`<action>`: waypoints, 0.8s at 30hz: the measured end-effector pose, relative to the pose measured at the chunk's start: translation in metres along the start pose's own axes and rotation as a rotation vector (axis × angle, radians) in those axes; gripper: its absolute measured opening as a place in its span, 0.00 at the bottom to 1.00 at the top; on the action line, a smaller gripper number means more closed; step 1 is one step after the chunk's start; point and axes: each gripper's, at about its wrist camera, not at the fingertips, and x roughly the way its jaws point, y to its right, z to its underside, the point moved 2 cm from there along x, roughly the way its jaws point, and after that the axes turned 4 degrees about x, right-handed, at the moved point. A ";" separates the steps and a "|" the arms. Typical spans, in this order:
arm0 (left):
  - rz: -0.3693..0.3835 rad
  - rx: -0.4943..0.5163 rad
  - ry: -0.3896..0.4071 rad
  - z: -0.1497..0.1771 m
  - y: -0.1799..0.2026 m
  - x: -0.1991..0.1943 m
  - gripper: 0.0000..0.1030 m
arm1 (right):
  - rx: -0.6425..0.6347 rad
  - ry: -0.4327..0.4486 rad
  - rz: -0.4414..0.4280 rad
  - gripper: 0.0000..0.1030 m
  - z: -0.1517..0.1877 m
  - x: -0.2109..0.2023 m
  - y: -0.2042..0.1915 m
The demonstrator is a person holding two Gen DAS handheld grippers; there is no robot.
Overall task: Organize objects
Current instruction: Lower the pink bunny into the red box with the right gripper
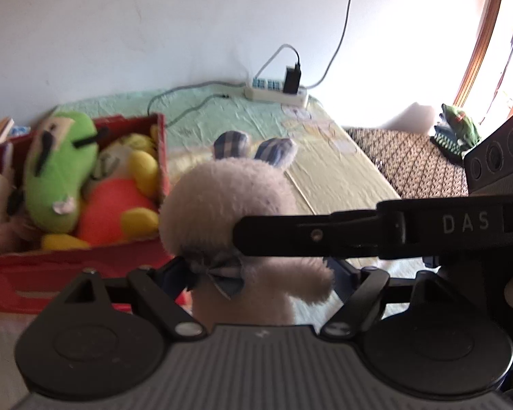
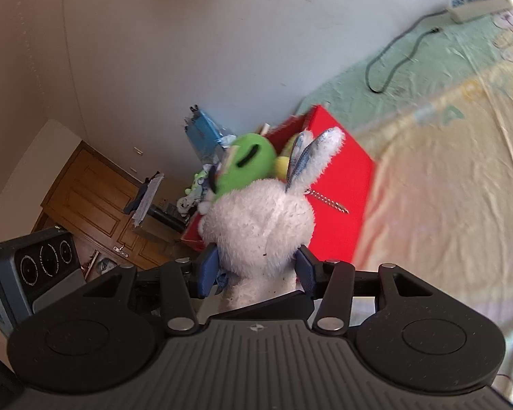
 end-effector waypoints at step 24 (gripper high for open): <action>0.005 -0.029 0.143 -0.010 -0.183 -0.077 0.78 | -0.110 0.102 -0.027 0.50 -0.015 0.153 -0.112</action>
